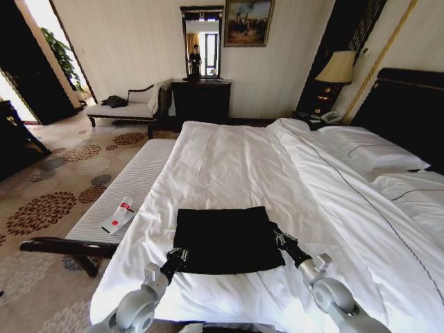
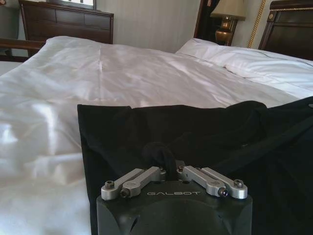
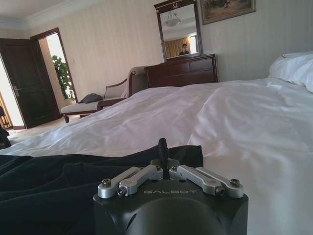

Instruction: Fold the clothes on the bed.

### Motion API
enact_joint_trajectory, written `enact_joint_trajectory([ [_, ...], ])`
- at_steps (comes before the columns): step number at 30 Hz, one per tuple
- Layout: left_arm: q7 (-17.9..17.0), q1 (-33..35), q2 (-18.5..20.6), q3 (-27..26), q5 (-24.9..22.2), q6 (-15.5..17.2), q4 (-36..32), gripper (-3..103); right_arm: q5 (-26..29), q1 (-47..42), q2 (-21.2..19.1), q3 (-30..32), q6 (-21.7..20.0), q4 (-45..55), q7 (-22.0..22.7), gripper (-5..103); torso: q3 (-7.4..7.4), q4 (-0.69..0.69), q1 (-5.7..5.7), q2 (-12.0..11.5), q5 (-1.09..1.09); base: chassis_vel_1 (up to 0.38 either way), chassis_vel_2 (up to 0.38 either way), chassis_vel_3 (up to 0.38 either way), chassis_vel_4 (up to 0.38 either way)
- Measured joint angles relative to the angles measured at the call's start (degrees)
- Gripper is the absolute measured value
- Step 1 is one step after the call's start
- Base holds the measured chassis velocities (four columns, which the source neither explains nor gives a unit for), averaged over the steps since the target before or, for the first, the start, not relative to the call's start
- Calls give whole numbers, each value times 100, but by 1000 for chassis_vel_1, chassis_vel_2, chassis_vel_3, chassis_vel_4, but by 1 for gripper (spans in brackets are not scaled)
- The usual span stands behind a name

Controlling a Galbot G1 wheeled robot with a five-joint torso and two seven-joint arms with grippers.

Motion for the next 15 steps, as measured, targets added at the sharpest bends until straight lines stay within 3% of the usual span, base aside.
enact_joint_trajectory([
  [14, -73, 130, -29, 19, 173, 60, -12, 3, -217, -494, 13, 49, 193, 93, -14, -1, 0, -1, 0, 0, 1, 0, 0, 0, 0],
  [15, -144, 155, -14, 19, 176, 107, -31, 1, -274, -544, 16, 48, 278, 93, -18, 4, 0, -2, 0, 0, 0, 0, 0, 0, 0],
])
